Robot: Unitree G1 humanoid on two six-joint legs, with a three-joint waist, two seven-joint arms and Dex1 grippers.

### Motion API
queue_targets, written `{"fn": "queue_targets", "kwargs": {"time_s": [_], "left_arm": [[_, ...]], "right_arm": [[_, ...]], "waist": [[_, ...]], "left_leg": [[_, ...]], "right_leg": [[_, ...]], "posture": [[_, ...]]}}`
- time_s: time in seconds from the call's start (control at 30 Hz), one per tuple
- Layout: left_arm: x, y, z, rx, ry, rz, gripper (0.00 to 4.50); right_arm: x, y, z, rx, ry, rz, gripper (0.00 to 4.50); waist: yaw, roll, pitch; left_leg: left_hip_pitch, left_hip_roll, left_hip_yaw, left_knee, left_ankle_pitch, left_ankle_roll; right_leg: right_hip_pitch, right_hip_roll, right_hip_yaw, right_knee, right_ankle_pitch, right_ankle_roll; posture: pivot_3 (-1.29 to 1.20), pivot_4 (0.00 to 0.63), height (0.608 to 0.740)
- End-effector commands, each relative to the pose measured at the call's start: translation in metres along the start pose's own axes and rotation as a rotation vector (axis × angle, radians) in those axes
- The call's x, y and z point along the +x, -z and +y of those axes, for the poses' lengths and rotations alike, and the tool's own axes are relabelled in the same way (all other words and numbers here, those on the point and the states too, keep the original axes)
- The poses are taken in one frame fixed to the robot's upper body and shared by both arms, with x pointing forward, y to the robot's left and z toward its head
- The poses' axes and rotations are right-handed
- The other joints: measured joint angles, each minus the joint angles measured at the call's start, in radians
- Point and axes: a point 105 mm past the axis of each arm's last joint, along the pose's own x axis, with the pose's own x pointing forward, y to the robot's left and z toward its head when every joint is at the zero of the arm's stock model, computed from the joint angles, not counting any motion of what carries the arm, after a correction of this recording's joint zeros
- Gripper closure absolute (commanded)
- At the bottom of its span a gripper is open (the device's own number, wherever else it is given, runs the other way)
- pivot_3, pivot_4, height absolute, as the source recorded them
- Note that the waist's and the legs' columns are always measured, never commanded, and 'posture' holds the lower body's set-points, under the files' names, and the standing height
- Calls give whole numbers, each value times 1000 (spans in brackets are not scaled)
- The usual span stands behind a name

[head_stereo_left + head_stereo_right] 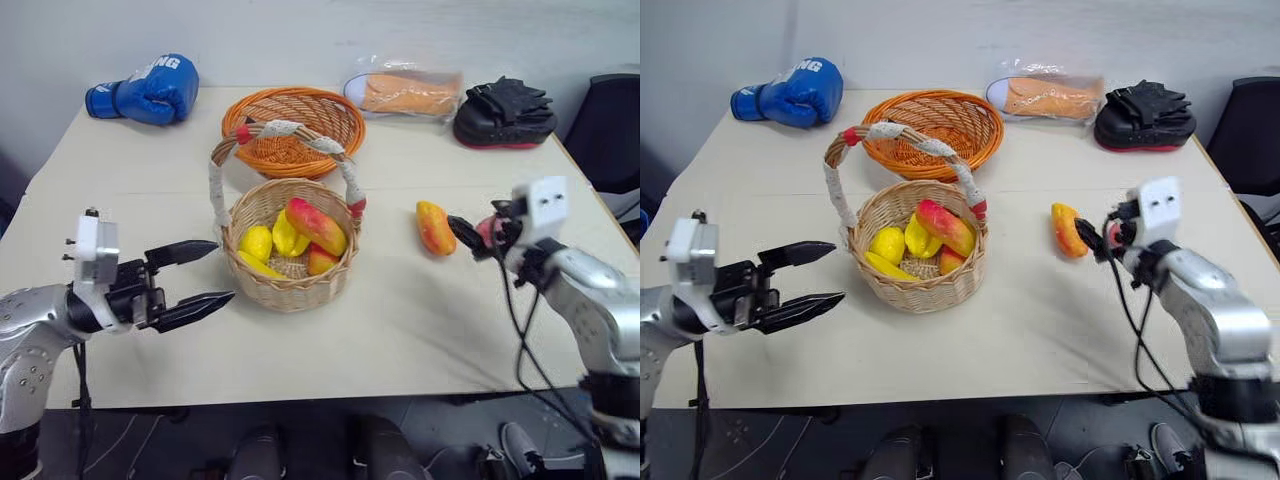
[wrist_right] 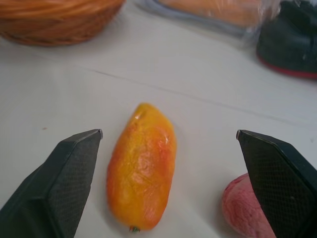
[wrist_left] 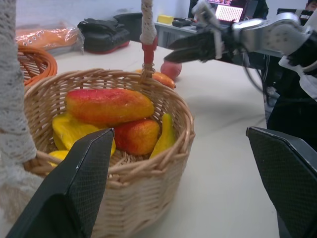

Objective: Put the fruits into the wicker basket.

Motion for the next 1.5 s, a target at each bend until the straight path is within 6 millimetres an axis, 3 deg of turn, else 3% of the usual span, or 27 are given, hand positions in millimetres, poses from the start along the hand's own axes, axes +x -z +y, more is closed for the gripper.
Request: {"fn": "queue_targets", "kwargs": {"time_s": [0.03,0.17,0.23,0.37,0.47,0.6,0.67,0.8,0.9,1.03,1.1,1.13,1.23,1.4,1.5], "left_arm": [[4,-7,-9,14,48,-29,19],[9,-7,-9,21,56,-31,19],[11,-6,-10,15,65,-27,19],[14,-4,-10,11,72,-27,19],[14,-3,-8,12,67,-28,19],[17,-4,-7,18,67,-35,0],[14,-2,-12,-14,99,-18,0],[5,4,-16,-50,123,23,0],[3,2,-13,-48,110,14,0],[-2,-1,-17,-8,114,-1,0],[-7,2,-18,-11,108,14,0],[-10,4,-19,-24,104,28,0],[-25,10,-13,-55,49,23,0],[-32,11,-10,-81,37,23,0],[-30,5,-9,-74,18,-4,0]], "right_arm": [[11,11,-7,-27,18,74,0],[31,20,-3,11,-37,161,0],[39,14,-5,32,-40,151,0],[49,8,14,40,-168,155,0],[56,0,18,22,-185,123,0],[60,4,12,72,-163,186,1297],[58,-5,16,40,-224,184,1953],[38,-23,23,-29,-379,135,2067],[1,-38,46,-70,-608,70,2067],[-82,-40,104,-103,-1051,93,2067],[-95,-43,126,-127,-1113,68,2067],[-96,-48,138,-143,-1131,40,2067],[-72,-79,184,-81,-1088,-121,2067],[-40,-105,221,-6,-978,-221,2067],[-16,-98,226,-41,-869,-185,2067]], "waist": [[0,0,0],[-3,0,0],[-6,0,0],[-7,1,0],[-6,1,0],[-5,1,0],[-5,1,0],[-4,2,1],[1,2,1],[2,3,2],[-11,3,2],[-18,2,2],[-38,2,1],[-15,2,1],[-12,1,1]], "left_leg": [[0,0,0,0,0,0],[-1,-1,3,1,0,3],[-1,-2,6,1,0,5],[-1,-2,6,1,0,5],[-1,-2,6,1,0,5],[-1,-2,6,1,0,5],[-1,-2,6,1,0,5],[-1,-1,6,0,0,5],[-3,-1,5,0,0,5],[-4,1,4,0,-1,6],[-2,2,5,0,-2,6],[-1,3,6,0,-2,5],[3,7,6,0,-4,4],[-6,9,1,-1,1,-5],[-12,9,3,2,2,-4]], "right_leg": [[0,0,0,-1,0,0],[0,0,-3,-4,3,6],[0,-1,-3,-4,4,7],[0,-1,-3,-4,4,8],[-1,-1,-3,-4,4,8],[-1,-1,-3,-4,4,8],[-1,-2,-3,-3,4,8],[-1,-1,-3,-4,4,8],[-2,-2,-3,-5,4,8],[-2,-2,-4,-6,4,8],[-1,-2,-4,-6,4,8],[-1,-2,-2,-6,4,8],[0,-2,0,-5,7,4],[-13,8,0,2,5,-5],[-19,8,0,3,5,-5]], "posture": [[0,150,740],[0,150,740],[0,150,740],[0,150,740],[0,150,740],[0,150,740],[0,150,740],[0,150,740],[0,150,740],[0,150,740],[0,150,740],[0,150,740],[0,150,740],[0,150,740],[0,150,740]]}}
